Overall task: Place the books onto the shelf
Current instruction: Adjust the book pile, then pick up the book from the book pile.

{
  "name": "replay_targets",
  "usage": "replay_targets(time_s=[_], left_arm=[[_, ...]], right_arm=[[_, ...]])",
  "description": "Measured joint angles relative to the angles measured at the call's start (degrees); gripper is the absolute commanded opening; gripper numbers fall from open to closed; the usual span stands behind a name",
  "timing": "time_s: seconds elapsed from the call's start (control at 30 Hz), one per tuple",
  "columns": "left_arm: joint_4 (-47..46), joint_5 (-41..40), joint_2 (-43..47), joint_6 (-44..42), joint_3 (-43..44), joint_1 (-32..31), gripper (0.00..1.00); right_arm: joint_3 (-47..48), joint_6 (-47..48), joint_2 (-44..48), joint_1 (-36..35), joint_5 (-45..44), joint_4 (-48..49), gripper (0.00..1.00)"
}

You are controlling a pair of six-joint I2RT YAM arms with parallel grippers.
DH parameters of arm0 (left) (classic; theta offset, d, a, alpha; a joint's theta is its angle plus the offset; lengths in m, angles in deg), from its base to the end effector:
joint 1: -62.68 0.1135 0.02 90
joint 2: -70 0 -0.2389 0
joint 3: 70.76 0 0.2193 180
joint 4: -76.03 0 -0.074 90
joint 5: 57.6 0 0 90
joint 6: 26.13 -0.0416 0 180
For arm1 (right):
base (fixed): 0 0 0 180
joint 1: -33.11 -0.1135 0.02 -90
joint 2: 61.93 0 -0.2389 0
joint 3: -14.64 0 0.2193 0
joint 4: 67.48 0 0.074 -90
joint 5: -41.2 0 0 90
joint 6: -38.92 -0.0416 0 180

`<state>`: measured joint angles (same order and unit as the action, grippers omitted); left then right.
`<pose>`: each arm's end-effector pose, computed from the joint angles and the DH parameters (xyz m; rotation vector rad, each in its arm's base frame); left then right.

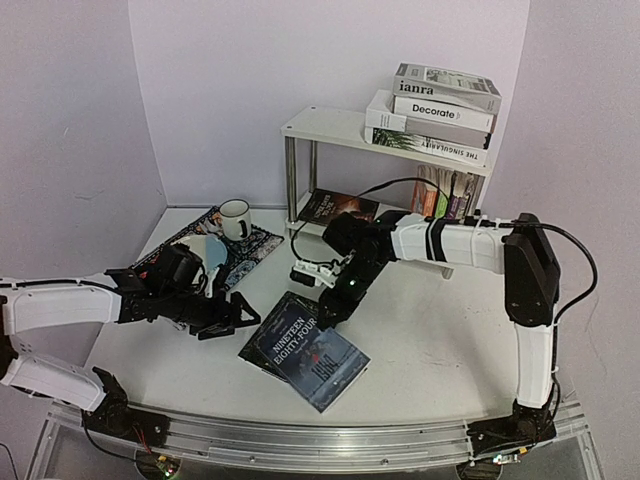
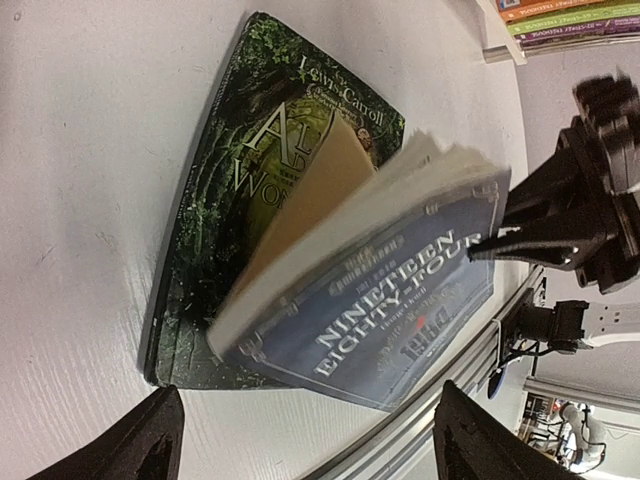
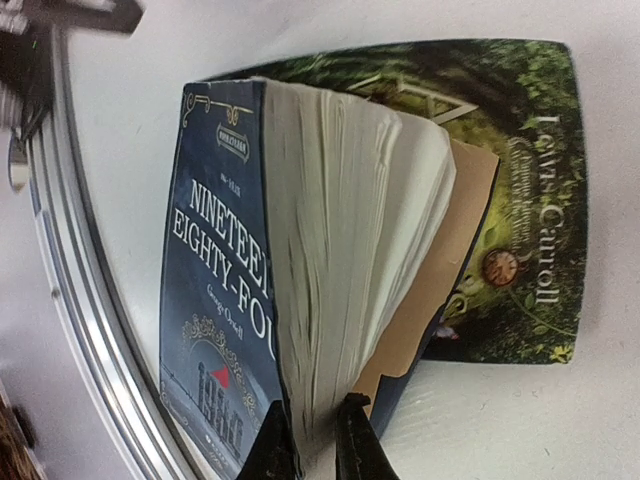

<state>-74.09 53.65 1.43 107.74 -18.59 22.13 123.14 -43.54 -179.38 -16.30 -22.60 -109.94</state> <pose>0.1581 -0.1552 0.1925 0.1208 2.6164 -1.0669 0.2568 0.3280 0.2044 -1.3912 2.1314 0.8687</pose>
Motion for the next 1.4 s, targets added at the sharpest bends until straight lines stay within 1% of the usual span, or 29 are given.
replay_targets(time_s=[0.1, 0.27, 0.47, 0.63, 0.87, 1.03, 1.13, 1.23, 1.3, 1.4], left_arm=[[-0.76, 0.1, -0.09, -0.59, -0.12, 0.0, 0.92], [-9.39, 2.34, 2.15, -2.04, -3.59, 0.0, 0.96], [-17.52, 5.61, 2.41, -6.61, -4.53, 0.0, 0.97], [-21.27, 7.68, -0.4, -11.05, -4.53, 0.0, 0.97], [-25.31, 12.91, -4.6, -12.98, -4.53, -0.11, 0.98], [-27.79, 16.02, -5.68, -14.05, -4.55, -1.42, 0.97], [-28.93, 17.55, -7.06, -14.14, -4.53, -1.86, 0.94], [-29.72, 18.77, -10.02, -14.15, -4.51, -2.11, 0.88], [-29.78, 19.2, -12.42, -14.21, -4.5, -2.3, 0.8], [-29.73, 19.27, -14.48, -14.48, -4.48, -2.63, 0.62]], right_arm=[[0.01, 7.68, 0.0, -0.11, 1.25, -4.79, 0.0], [-0.66, 14.98, 0.14, -0.17, 1.67, -8.35, 0.0], [-0.66, 17.46, 1.47, -0.17, 2.47, -9.36, 0.0], [-0.64, 18.3, 3.62, -0.05, 3.22, -9.64, 0.0], [-0.64, 18.63, 7.33, 0.57, 4.39, -9.61, 0.0], [-0.64, 19.25, 8.7, 1.19, 5.16, -9.61, 0.0], [-0.64, 19.63, 9.13, 1.55, 5.46, -9.62, 0.0], [-0.61, 19.79, 9.28, 1.88, 5.69, -9.62, 0.0], [-0.59, 19.9, 9.29, 1.98, 5.7, -9.79, 0.0], [-0.4, 19.89, 9.29, 2.15, 5.65, -10.36, 0.0]])
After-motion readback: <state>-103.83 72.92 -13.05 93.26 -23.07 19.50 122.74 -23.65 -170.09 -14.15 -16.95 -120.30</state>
